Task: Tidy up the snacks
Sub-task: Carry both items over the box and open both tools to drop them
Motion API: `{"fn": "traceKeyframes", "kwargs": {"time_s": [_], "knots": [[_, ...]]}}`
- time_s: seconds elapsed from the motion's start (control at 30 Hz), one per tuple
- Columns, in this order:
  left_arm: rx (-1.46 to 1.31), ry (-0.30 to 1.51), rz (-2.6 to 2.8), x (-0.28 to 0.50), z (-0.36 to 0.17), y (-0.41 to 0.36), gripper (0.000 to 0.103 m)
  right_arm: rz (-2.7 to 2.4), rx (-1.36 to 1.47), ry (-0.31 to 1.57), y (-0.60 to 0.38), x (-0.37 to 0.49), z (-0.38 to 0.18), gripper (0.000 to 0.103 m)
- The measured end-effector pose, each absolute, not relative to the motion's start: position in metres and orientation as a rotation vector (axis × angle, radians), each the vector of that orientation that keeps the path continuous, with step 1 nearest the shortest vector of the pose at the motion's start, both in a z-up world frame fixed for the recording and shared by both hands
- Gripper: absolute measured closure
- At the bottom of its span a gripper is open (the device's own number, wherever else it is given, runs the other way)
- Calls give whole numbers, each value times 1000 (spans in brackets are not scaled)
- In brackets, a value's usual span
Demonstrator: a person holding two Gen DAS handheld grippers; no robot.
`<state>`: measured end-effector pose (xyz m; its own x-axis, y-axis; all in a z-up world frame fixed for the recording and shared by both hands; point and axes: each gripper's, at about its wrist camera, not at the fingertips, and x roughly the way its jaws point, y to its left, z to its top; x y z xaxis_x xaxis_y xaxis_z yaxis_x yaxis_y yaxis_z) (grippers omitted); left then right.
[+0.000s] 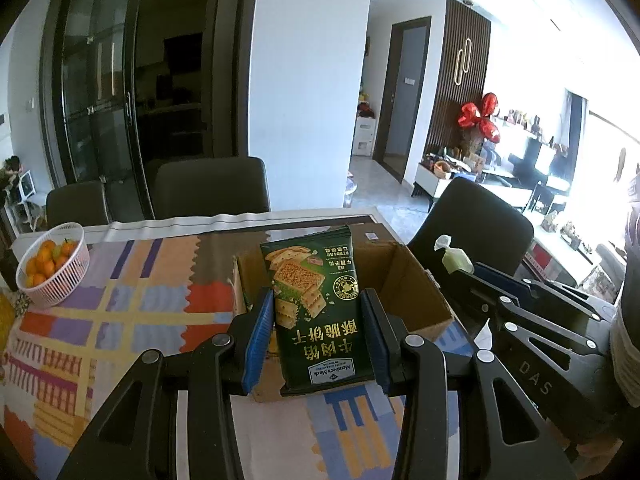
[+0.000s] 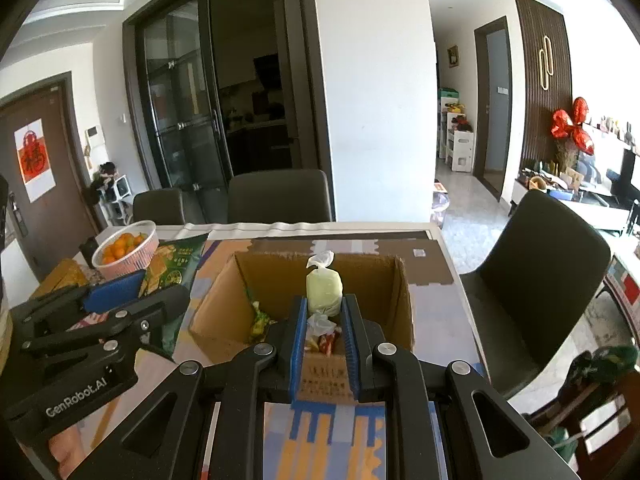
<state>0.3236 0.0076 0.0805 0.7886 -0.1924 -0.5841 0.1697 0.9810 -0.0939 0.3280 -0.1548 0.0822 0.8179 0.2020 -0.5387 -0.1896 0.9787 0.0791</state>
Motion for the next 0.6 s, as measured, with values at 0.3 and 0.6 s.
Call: {"fn": "traceKeyframes", "kwargs": {"time_s": [0.3, 0.6], "knots": [[-24, 725, -202, 364, 72, 8, 60, 203, -27, 650, -151, 372, 81, 84], [-10, 820, -190, 398, 49, 4, 59, 185, -47, 705, -152, 398, 67, 84]]}}
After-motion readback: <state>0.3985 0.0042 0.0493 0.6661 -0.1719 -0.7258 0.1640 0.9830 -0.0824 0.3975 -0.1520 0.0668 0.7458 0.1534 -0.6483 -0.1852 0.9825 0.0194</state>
